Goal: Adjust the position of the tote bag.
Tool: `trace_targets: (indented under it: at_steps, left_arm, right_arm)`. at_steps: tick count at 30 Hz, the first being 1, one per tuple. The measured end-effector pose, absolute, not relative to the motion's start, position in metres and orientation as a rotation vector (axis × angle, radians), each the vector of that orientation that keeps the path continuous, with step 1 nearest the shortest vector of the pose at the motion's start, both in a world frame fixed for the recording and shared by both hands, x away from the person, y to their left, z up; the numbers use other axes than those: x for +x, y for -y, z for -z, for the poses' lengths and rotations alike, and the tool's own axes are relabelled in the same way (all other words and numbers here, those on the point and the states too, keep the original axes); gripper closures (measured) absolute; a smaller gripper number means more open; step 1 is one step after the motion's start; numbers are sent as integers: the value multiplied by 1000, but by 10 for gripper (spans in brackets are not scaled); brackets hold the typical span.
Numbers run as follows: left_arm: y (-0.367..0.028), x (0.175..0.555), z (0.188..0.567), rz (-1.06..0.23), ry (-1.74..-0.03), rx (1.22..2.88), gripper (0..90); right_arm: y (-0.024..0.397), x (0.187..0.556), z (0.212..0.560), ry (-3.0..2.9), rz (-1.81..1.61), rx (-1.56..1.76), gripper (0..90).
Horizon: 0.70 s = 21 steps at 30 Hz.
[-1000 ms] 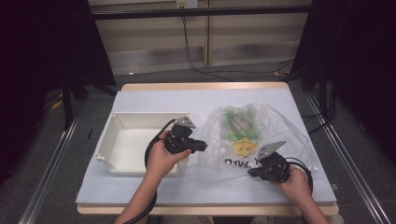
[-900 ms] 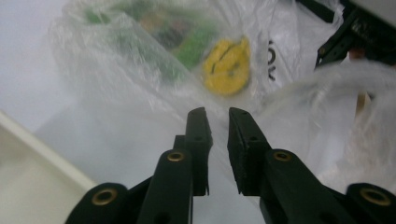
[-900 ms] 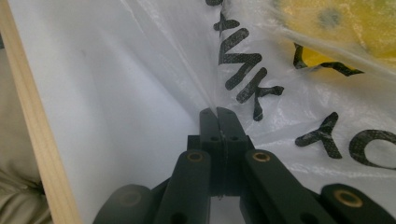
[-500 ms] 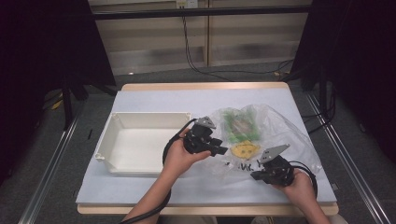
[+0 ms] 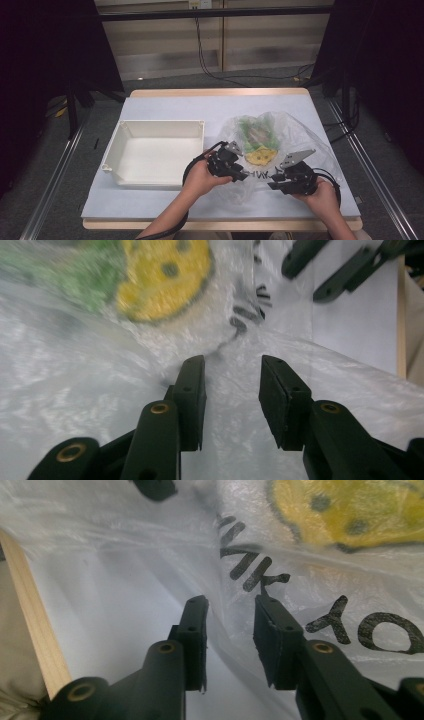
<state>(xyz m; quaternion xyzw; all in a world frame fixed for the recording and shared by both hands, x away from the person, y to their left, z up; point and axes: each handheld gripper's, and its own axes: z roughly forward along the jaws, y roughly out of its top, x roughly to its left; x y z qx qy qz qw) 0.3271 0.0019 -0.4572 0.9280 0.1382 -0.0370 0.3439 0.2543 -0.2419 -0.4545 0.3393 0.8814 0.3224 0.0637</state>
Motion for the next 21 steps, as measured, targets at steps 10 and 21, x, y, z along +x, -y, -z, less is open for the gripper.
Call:
trace_targets:
  at_steps: [10,21]
  left_arm:
    - [6,320,466,58,-319,2505,816]
    - [6,317,463,53,-305,2532,900]
  right_arm:
    - [238,257,457,-2672,-942,1019,641]
    - [243,259,452,-2625,-968,1054,623]
